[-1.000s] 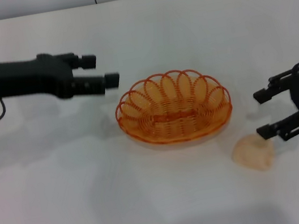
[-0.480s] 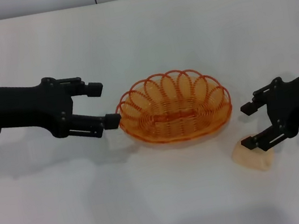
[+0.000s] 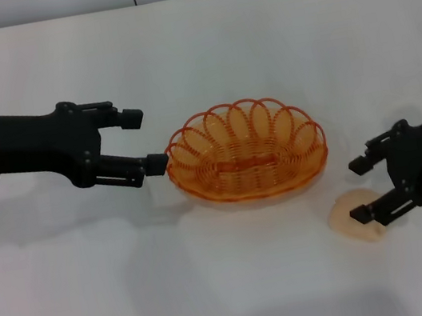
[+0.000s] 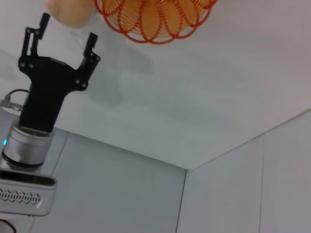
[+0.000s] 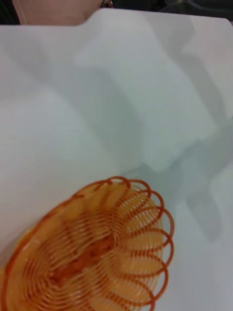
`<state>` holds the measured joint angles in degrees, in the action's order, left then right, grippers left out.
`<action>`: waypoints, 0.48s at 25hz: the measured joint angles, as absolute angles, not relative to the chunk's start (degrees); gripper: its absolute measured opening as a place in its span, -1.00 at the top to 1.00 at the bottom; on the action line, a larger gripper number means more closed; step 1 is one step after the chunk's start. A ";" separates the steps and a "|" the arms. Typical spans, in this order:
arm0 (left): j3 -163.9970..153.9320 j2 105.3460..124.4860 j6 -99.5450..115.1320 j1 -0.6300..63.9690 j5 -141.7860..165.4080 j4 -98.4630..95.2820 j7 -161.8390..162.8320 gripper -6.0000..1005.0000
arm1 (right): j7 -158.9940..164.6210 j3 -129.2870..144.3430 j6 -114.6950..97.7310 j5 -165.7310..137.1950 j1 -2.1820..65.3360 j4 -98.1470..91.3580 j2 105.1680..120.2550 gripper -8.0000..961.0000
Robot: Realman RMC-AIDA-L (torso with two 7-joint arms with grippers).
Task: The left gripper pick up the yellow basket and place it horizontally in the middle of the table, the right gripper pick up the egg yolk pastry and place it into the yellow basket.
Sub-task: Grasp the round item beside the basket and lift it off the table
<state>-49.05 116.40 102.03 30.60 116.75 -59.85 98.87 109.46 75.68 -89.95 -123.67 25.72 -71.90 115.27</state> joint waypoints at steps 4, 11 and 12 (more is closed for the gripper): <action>-49.04 116.63 102.02 30.84 116.62 -59.86 98.93 -0.76 | 109.58 75.81 -90.17 -123.71 25.07 -71.94 115.31 -0.54; -49.04 117.14 101.94 31.26 116.57 -59.86 99.18 -0.76 | 109.60 76.43 -88.86 -125.50 25.08 -70.81 115.38 -0.54; -49.04 117.20 101.94 31.28 116.57 -59.86 99.20 -0.76 | 109.60 76.53 -88.79 -125.83 25.17 -70.75 115.39 -0.54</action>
<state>-49.04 117.20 101.94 31.28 116.57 -59.86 99.20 109.60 76.53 -88.79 -125.83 25.17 -70.75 115.39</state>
